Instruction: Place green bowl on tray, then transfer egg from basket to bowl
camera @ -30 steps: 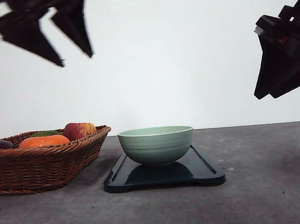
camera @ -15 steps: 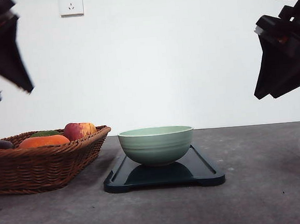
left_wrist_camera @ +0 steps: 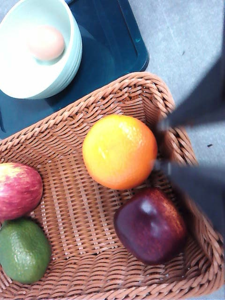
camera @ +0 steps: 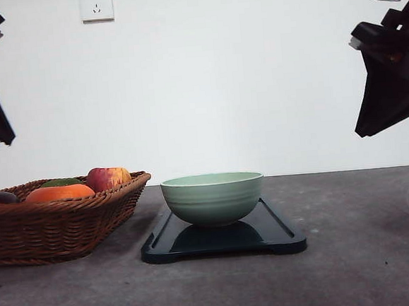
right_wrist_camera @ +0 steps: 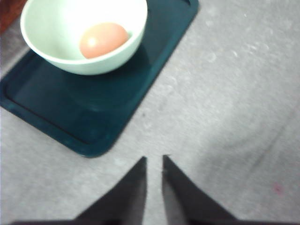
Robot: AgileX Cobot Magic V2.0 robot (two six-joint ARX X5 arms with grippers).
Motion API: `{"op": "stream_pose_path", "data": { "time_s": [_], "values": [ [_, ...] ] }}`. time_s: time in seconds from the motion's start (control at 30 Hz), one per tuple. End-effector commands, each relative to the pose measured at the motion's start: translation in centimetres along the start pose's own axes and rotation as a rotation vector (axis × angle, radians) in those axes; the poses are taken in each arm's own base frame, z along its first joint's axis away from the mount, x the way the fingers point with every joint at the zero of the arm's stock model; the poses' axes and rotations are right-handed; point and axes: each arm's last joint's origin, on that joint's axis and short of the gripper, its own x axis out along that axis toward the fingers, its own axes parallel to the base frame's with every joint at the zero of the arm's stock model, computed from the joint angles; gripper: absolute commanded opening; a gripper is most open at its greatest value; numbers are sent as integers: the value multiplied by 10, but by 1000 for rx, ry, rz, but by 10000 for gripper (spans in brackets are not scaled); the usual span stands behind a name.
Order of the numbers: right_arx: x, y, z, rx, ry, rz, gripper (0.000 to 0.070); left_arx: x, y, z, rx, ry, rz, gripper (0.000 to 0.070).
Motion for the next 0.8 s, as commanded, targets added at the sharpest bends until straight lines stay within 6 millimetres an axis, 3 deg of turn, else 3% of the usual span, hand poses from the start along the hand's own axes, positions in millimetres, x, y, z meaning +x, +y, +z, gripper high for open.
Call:
{"op": "stream_pose_path", "data": {
  "time_s": [0.0, 0.47, 0.63, 0.77],
  "values": [
    [1, 1, 2, -12, -10, 14, 17, -1, -1, 3, 6, -10, -7, 9],
    [1, 1, 2, -12, -13, 9, 17, -1, -1, 3, 6, -12, -8, 9],
    [1, 1, 2, -12, -14, 7, 17, -9, 11, 4, 5, -66, 43, 13],
    [1, 1, 2, -12, -14, 7, 17, -19, 26, 6, -49, -220, 100, 13]
  ]
}}
